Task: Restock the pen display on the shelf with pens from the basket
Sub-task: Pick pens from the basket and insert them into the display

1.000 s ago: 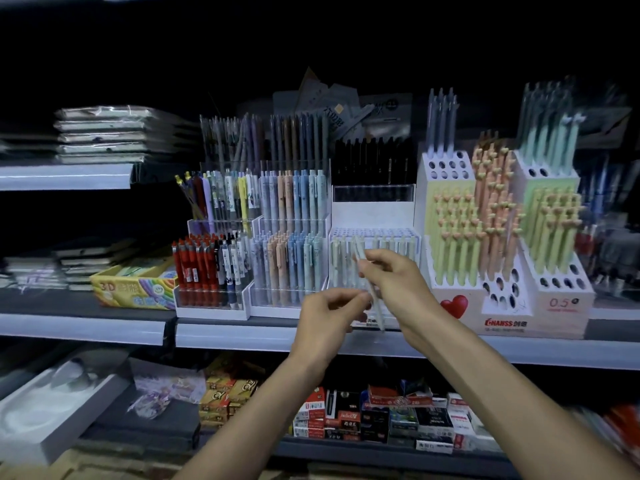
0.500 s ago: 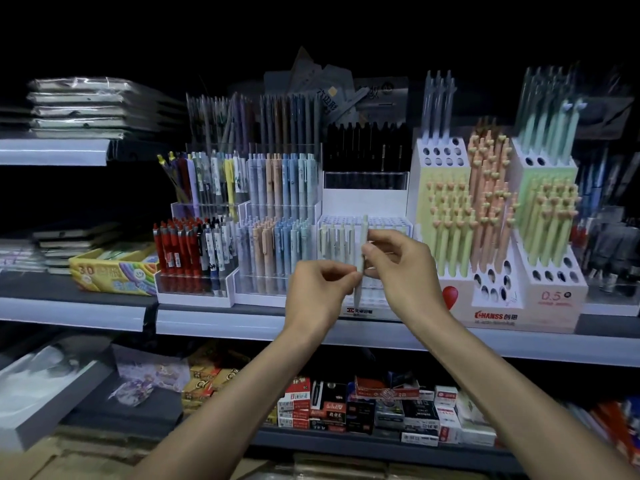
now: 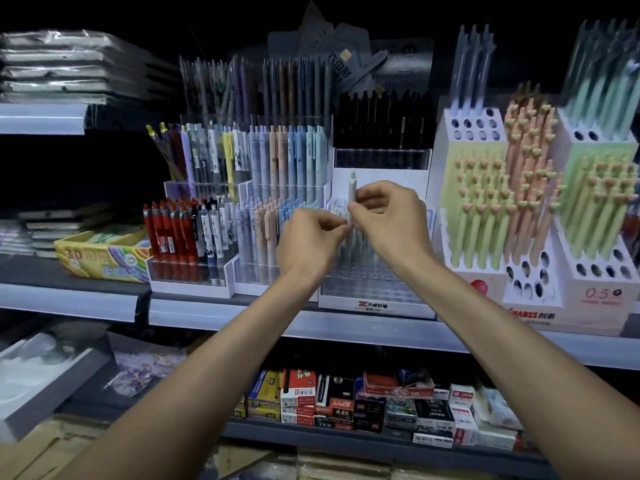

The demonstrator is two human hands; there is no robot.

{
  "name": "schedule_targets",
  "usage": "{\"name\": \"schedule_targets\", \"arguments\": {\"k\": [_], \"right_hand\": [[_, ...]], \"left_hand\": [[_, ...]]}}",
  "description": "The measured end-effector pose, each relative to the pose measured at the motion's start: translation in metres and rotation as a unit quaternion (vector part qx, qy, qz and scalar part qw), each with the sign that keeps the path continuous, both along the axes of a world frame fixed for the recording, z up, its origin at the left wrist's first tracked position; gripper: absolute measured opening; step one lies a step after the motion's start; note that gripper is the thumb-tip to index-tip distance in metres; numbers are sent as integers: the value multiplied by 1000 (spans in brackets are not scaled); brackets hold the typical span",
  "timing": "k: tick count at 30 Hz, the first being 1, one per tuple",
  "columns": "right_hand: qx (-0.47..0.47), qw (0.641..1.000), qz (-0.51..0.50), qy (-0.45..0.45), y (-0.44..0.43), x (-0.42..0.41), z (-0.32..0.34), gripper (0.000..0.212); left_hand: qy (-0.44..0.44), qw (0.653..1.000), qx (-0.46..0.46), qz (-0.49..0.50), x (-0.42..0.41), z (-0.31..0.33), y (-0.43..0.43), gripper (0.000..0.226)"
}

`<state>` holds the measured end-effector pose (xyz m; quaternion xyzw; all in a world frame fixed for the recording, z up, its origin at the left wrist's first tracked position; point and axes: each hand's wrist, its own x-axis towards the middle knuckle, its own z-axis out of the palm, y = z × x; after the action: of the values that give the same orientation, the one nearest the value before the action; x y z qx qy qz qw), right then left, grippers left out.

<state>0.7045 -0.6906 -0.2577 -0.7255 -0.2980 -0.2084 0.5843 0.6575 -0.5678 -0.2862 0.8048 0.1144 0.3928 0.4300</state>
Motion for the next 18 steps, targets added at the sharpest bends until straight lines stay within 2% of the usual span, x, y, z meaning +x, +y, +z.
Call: {"name": "schedule_targets", "arguments": {"k": [5,13,18], "right_hand": [[16,999,20,38,9,17,-16,11],[35,994,17,100,17,22,-35,15],[12,996,-2,92,19,20,-45,12]], "left_hand": [[51,996,41,56,2,-5,-2,9],[103,988,36,112,2,-22,-9,12],[141,978,31,150,3,-28,-16,17]]}}
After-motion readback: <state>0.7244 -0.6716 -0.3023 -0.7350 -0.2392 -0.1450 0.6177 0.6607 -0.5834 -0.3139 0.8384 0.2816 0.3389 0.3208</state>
